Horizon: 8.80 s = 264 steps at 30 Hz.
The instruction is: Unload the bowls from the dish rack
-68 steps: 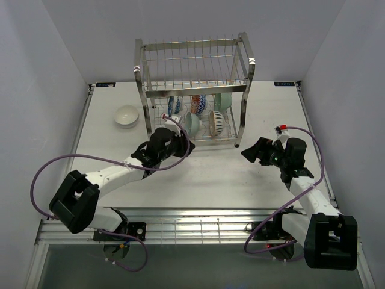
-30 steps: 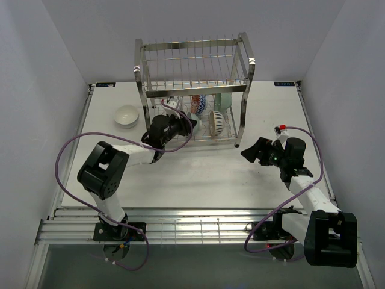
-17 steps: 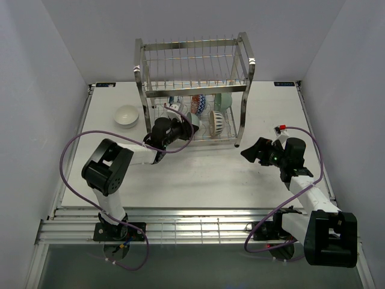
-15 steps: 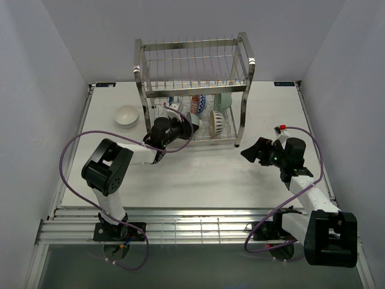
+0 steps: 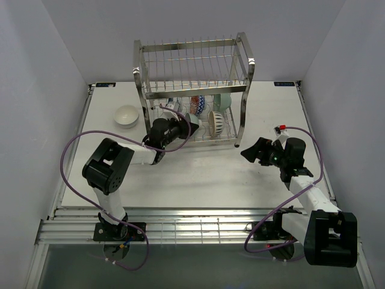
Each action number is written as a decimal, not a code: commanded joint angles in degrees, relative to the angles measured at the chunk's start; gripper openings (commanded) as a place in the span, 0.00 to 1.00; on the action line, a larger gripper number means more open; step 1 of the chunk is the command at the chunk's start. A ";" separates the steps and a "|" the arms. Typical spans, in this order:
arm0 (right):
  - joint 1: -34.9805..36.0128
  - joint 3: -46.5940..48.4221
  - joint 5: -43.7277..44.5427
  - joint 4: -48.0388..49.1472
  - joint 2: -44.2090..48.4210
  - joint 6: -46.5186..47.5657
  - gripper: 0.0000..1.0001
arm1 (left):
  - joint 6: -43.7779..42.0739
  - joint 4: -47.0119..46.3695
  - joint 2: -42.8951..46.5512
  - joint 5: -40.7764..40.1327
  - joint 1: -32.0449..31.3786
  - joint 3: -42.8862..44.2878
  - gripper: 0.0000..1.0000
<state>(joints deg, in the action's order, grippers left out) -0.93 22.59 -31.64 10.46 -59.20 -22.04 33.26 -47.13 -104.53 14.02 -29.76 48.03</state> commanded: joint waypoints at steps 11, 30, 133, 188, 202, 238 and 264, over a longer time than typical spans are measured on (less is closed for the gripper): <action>0.31 -0.35 -0.53 1.58 -0.48 0.60 0.92 | 6.21 -12.72 2.14 1.71 1.10 -4.70 0.00; 0.49 -0.26 -0.35 1.67 -1.62 0.77 0.92 | 14.99 -29.23 -3.13 7.86 5.06 -6.46 0.00; 2.95 -0.35 1.32 -0.18 1.28 1.83 0.92 | 3.30 71.11 70.34 -23.83 -3.90 -11.39 0.00; 2.95 0.17 1.23 0.44 0.84 1.48 0.91 | -16.55 75.26 -8.49 -9.71 32.22 50.13 0.00; 2.95 0.26 1.76 0.26 0.67 1.74 0.91 | -20.86 81.50 -13.95 -18.23 27.21 53.40 0.00; 2.95 0.17 1.58 0.44 0.49 1.65 0.91 | -23.76 81.33 -7.80 -26.15 25.01 51.64 0.46; 2.95 0.00 1.84 0.53 0.05 1.83 0.91 | -22.01 75.17 -7.44 -21.40 25.01 43.30 0.19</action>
<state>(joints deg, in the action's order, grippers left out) 1.67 22.59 -30.11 9.58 -59.00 -20.82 11.22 28.95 -115.42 -7.55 -4.36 93.25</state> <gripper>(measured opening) 0.915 0.197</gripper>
